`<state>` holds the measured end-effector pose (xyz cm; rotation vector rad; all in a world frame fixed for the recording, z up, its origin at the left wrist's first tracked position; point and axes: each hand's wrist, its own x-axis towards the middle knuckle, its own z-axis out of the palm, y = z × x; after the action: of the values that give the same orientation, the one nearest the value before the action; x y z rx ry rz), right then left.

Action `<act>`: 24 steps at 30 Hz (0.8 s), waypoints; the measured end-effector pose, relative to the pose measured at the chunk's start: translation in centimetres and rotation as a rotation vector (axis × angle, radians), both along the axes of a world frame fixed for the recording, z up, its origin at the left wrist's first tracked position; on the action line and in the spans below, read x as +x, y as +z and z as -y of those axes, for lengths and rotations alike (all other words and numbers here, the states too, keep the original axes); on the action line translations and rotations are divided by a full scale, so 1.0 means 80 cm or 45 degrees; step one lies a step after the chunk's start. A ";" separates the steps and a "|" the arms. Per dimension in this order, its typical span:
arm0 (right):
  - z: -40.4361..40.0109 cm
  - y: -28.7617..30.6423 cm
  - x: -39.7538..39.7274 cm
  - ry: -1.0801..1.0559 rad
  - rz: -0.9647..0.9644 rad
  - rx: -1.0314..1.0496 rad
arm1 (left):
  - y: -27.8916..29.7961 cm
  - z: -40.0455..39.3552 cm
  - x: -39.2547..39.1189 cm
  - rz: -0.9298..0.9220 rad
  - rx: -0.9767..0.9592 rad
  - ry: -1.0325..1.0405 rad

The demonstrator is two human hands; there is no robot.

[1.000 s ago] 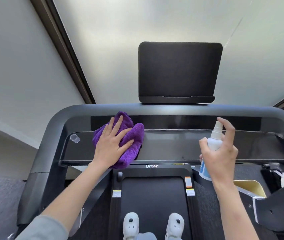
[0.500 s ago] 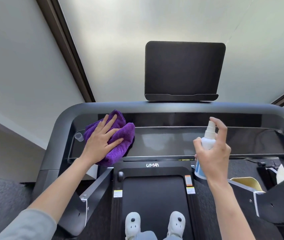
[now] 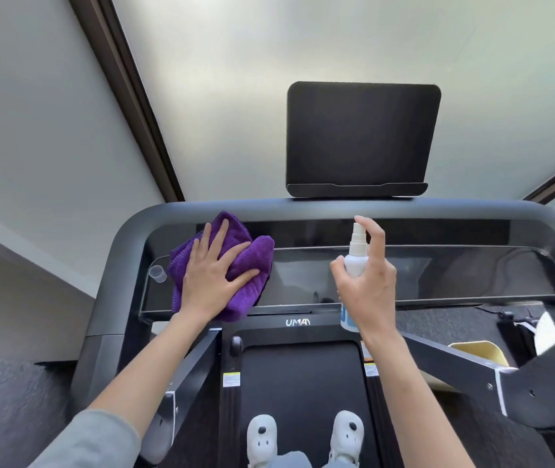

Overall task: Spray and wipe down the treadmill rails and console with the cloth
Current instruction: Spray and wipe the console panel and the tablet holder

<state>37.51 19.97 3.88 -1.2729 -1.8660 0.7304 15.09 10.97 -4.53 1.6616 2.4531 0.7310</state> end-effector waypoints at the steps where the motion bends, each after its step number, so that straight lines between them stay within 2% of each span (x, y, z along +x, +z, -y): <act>1: -0.001 0.000 -0.002 0.007 0.002 0.000 | 0.005 -0.008 -0.002 0.004 -0.003 0.006; 7: -0.011 -0.006 -0.004 -0.003 -0.004 -0.014 | -0.002 -0.004 0.027 0.049 0.040 0.089; 14: -0.016 -0.007 0.004 -0.024 0.023 -0.028 | 0.015 -0.059 0.066 -0.027 -0.127 0.222; 19: -0.023 -0.002 0.025 -0.035 0.031 -0.006 | 0.010 -0.070 0.122 -0.068 -0.145 0.124; 24: -0.045 0.005 0.057 -0.043 0.026 0.045 | 0.015 -0.081 0.120 -0.061 -0.097 0.224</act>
<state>42.06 23.54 4.30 -1.2910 -1.8609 0.6662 24.72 17.42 -3.36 1.4677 2.6503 0.6139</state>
